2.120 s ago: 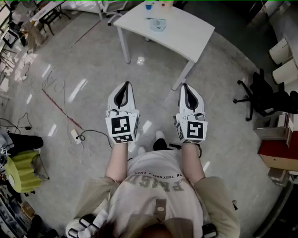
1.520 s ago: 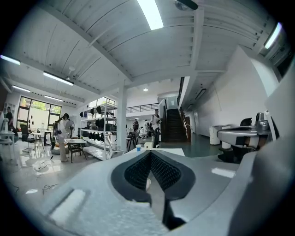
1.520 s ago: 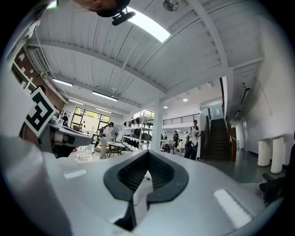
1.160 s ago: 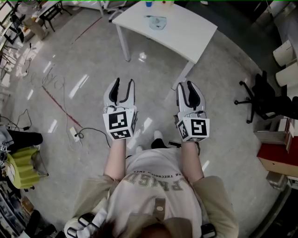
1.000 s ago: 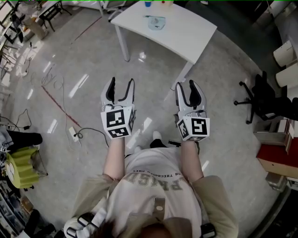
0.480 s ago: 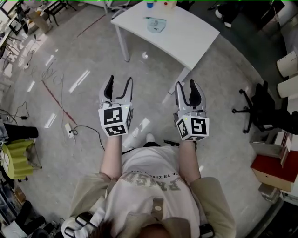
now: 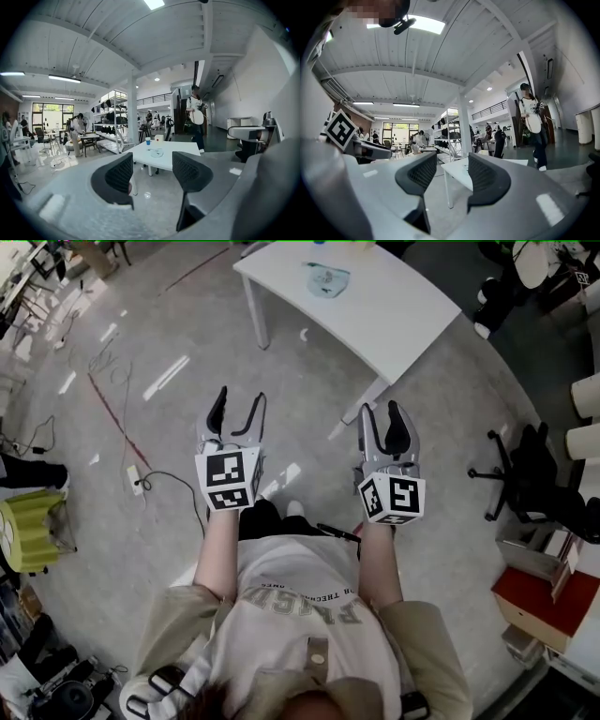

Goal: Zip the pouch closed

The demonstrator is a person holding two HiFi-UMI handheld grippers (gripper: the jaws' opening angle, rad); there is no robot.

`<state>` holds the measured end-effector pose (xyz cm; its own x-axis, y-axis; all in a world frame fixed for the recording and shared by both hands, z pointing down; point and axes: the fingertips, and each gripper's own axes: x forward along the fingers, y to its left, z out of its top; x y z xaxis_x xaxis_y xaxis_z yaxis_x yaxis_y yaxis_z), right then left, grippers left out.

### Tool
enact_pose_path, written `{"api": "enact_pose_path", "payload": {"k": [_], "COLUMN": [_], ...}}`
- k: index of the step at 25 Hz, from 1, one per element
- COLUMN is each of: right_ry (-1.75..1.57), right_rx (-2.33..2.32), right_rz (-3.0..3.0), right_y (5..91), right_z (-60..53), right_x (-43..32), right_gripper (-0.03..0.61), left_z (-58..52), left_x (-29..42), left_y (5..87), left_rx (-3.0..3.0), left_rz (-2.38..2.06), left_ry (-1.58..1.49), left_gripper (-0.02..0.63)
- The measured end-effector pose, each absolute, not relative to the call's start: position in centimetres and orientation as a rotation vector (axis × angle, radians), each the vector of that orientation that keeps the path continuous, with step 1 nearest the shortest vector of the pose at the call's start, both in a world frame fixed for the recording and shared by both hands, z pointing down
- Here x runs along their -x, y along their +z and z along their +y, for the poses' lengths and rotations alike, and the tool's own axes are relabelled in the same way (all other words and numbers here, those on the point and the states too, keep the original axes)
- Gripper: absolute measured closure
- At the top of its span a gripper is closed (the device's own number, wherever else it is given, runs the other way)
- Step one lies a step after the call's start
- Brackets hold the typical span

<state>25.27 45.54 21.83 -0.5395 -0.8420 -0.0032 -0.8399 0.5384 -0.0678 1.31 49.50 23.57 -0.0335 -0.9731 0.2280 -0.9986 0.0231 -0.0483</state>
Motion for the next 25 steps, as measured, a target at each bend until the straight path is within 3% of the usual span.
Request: {"api": "enact_pose_path", "payload": {"k": [12,25], "right_ry": [-0.169,-0.126], "right_rx": [1.556,1.685], "right_rz": [2.732,2.629], "right_y": [24.9,23.7], "right_z": [38.2,27.3], "right_x": [-21.9,-15.5], "right_gripper": [0.393,0.393], "left_z": [40.7,27.4], "left_x": [1.8,8.3], "left_y": [27.0,25.5], "left_rx": [-2.107,-2.247], "left_rz": [-2.055,-1.963], "left_ry": [0.342,0.318], "left_gripper": [0.339,0.341]}}
